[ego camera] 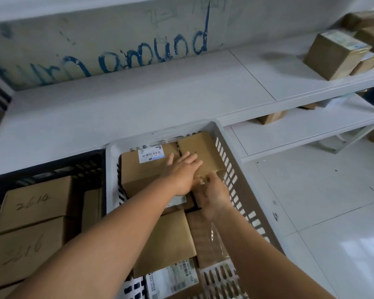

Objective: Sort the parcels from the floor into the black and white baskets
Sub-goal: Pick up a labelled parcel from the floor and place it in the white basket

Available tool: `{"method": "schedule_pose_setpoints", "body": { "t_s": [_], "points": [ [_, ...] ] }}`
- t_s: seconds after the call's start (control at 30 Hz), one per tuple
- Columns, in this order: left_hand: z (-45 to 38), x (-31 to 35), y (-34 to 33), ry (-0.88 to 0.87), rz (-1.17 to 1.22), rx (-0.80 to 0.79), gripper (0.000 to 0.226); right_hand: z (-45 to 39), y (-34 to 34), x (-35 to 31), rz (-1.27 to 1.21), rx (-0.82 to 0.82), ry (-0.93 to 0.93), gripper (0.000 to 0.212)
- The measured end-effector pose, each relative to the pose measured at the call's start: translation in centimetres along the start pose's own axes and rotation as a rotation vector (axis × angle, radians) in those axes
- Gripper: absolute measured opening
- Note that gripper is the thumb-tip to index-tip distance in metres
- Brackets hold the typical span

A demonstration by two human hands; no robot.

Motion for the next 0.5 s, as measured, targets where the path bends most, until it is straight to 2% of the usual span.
{"method": "schedule_pose_setpoints", "body": {
  "t_s": [0.1,0.17,0.27,0.37,0.4,0.5],
  "points": [
    [0.7,-0.5,0.3,0.021,0.044,0.05,0.059,-0.4,-0.2,-1.6,-0.068,-0.056,0.009,0.031],
    [1.8,-0.5,0.6,0.053,0.099,0.111,0.064,-0.2,0.0,-1.8,-0.029,-0.056,0.005,0.027],
    [4.9,-0.2,0.4,0.109,0.239,0.132,0.078,0.6,0.8,-0.3,0.166,-0.057,-0.026,0.049],
    [9.2,0.2,-1.8,0.159,0.315,-0.027,0.098,1.2,1.5,2.8,0.531,-0.045,-0.085,0.076],
    [10.5,0.2,-3.1,0.176,0.267,-0.117,0.103,1.8,1.6,3.8,0.641,-0.042,-0.096,0.074],
    [12.9,-0.6,-7.2,0.203,0.09,-0.308,0.124,2.8,1.8,6.4,0.765,-0.067,-0.125,0.045]
  ]
}}
Point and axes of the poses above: each hand's wrist, its own z-axis away from the middle knuckle, its own y-axis out of the back of the hand, x = y × z, the point moved 5 cm from there along -z, towards the middle knuckle, and after that the axes turned 4 degrees about -y, right-handed, at the moved point
